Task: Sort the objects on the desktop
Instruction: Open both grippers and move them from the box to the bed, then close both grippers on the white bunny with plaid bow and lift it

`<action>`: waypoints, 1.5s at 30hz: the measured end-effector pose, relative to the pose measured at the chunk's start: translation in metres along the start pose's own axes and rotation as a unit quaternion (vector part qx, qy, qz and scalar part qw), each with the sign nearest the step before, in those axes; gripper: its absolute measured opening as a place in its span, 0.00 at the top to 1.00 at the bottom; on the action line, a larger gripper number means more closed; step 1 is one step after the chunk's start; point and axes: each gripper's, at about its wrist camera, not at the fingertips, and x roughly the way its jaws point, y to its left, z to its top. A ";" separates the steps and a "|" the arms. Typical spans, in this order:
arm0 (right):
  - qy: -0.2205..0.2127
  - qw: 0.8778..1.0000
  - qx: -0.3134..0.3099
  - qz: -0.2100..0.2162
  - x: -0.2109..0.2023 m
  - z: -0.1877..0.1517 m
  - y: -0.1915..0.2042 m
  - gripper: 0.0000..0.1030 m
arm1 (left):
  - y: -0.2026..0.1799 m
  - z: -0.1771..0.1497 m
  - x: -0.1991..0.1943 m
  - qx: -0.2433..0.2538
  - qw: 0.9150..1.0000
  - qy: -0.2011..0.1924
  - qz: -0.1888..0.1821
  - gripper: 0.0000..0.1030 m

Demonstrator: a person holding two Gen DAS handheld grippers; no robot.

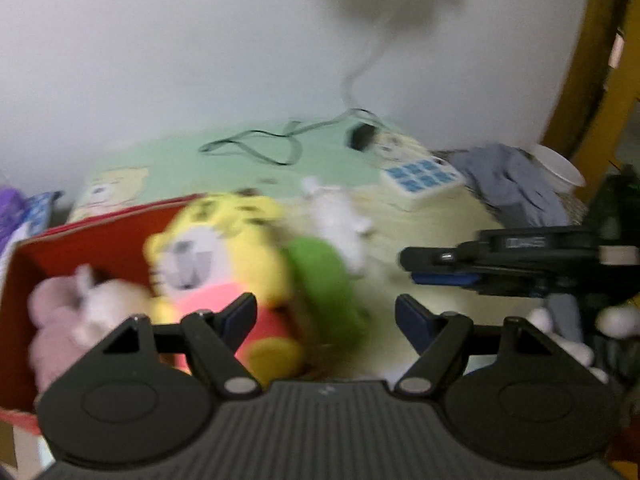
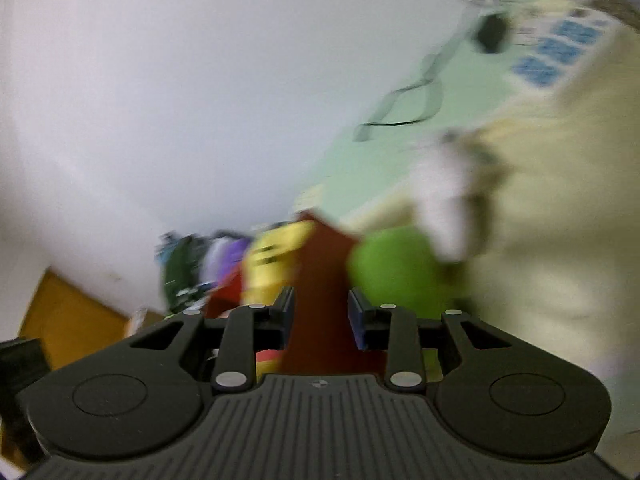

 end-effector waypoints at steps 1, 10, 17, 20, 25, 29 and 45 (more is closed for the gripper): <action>0.002 1.000 0.004 -0.013 -0.002 0.003 -0.010 0.68 | -0.008 0.001 0.005 0.005 1.000 0.004 -0.005 0.24; 0.036 0.998 0.014 -0.043 0.011 0.030 -0.067 0.63 | -0.059 0.008 0.064 0.015 0.999 0.038 -0.005 0.24; 0.065 0.998 0.020 -0.016 0.053 0.077 -0.093 0.59 | -0.063 0.027 0.100 0.000 0.999 0.031 0.013 0.28; 0.077 0.996 0.033 -0.009 0.071 0.090 -0.103 0.54 | -0.068 0.033 0.115 0.012 0.999 0.031 0.029 0.28; 0.106 0.993 0.055 0.008 0.104 0.104 -0.113 0.53 | -0.065 0.036 0.134 0.001 0.998 0.046 0.046 0.28; 0.127 0.990 0.050 0.022 0.116 0.103 -0.112 0.82 | -0.064 0.039 0.146 0.000 0.997 0.053 0.060 0.28; 0.130 0.985 -0.117 -0.014 0.007 0.122 -0.090 0.91 | -0.094 0.031 0.148 0.004 0.998 0.064 -0.011 0.22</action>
